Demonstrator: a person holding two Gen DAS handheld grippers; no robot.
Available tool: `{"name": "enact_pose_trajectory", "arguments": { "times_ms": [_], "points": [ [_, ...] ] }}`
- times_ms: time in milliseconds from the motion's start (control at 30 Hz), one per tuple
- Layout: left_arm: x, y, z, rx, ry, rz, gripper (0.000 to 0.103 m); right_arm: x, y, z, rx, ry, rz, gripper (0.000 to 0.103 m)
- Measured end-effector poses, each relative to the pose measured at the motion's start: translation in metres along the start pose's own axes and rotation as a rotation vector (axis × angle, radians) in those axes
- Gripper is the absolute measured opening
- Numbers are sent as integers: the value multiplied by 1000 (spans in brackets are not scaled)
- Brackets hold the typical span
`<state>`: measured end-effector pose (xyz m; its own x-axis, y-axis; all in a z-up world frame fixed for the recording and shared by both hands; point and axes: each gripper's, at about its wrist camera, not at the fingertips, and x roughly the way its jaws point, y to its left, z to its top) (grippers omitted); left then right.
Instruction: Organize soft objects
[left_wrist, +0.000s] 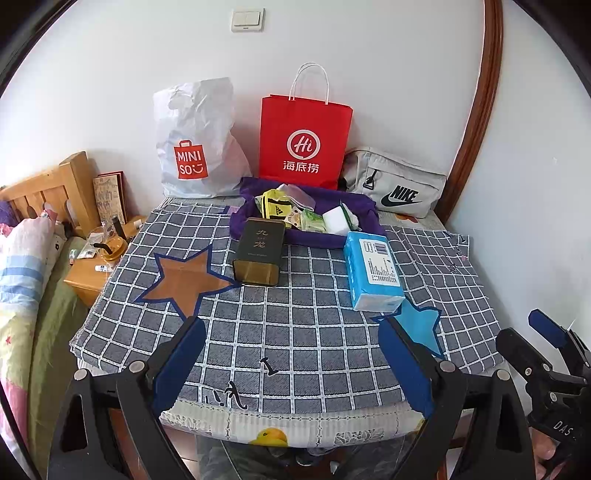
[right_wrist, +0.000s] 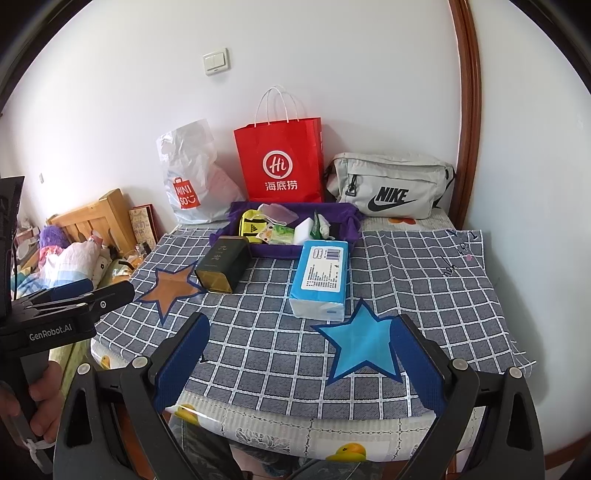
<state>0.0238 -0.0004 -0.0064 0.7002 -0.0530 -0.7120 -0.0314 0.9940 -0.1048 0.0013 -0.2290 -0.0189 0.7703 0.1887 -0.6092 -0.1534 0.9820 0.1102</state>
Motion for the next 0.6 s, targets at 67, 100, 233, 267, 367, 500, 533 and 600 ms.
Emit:
{"name": "enact_pose_trajectory", "arguments": {
  "times_ms": [67, 100, 233, 267, 367, 500, 533, 600],
  "points": [
    [0, 1, 0, 0, 0, -1, 95, 0, 0, 0, 0, 0, 0, 97],
    [0, 1, 0, -1, 1, -1, 95, 0, 0, 0, 0, 0, 0, 97],
    [0, 1, 0, 1, 0, -2, 95, 0, 0, 0, -1, -1, 1, 97],
    [0, 1, 0, 2, 1, -3, 95, 0, 1, 0, -1, -2, 2, 97],
    [0, 1, 0, -1, 2, -1, 95, 0, 1, 0, -2, -1, 1, 97],
    [-1, 0, -4, -1, -1, -3, 95, 0, 1, 0, -4, -5, 2, 97],
    [-2, 0, -5, 0, -2, -4, 95, 0, 2, 0, -5, -6, 1, 97],
    [-1, 0, -4, -2, 0, -5, 95, -1, 2, 0, -7, -6, 2, 97]
  ]
}}
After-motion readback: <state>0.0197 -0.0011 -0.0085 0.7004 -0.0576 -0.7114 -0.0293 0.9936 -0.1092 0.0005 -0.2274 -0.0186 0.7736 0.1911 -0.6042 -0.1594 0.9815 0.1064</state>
